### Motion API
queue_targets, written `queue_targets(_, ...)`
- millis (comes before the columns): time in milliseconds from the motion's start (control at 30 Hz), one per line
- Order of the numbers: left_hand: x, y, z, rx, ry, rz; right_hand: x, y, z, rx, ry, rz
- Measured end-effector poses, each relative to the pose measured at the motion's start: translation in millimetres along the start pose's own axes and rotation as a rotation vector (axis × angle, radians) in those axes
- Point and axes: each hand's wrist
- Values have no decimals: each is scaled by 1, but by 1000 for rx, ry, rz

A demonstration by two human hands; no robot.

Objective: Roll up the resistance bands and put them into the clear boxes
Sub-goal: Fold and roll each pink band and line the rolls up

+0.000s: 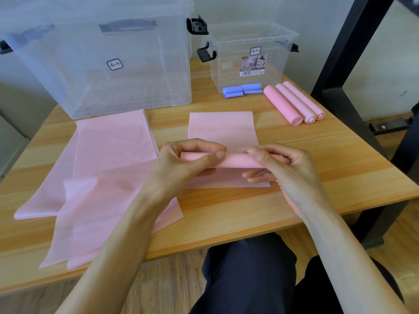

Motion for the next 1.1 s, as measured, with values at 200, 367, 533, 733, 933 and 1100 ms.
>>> queue_targets(200,0,-1,0,24,34,-19,-1,0,-1,-21,-31,-5)
queue_targets(367,0,-2,-2,4,-14,-3,0,2,0,-1,28,-17)
queue_targets(533,0,-1,-1,-6,44,-24,0,0,-1,-22,-51,10)
queue_targets(733,0,-1,-1,-20,30,-42,0,2,-2,-29,-20,-23)
queue_targets(933,0,-1,-1,-33,31,-38,0,1,-1,-24,-23,12)
queue_targets(1100,0,-2,-1,24,71,-77,0,0,-2,-49,-60,14)
Point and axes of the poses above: each hand's wrist, its own x-axis towards the middle knuckle, its own z-axis out of the palm, y = z × x, and after that the axes turned 12 degrees about z, right-handed
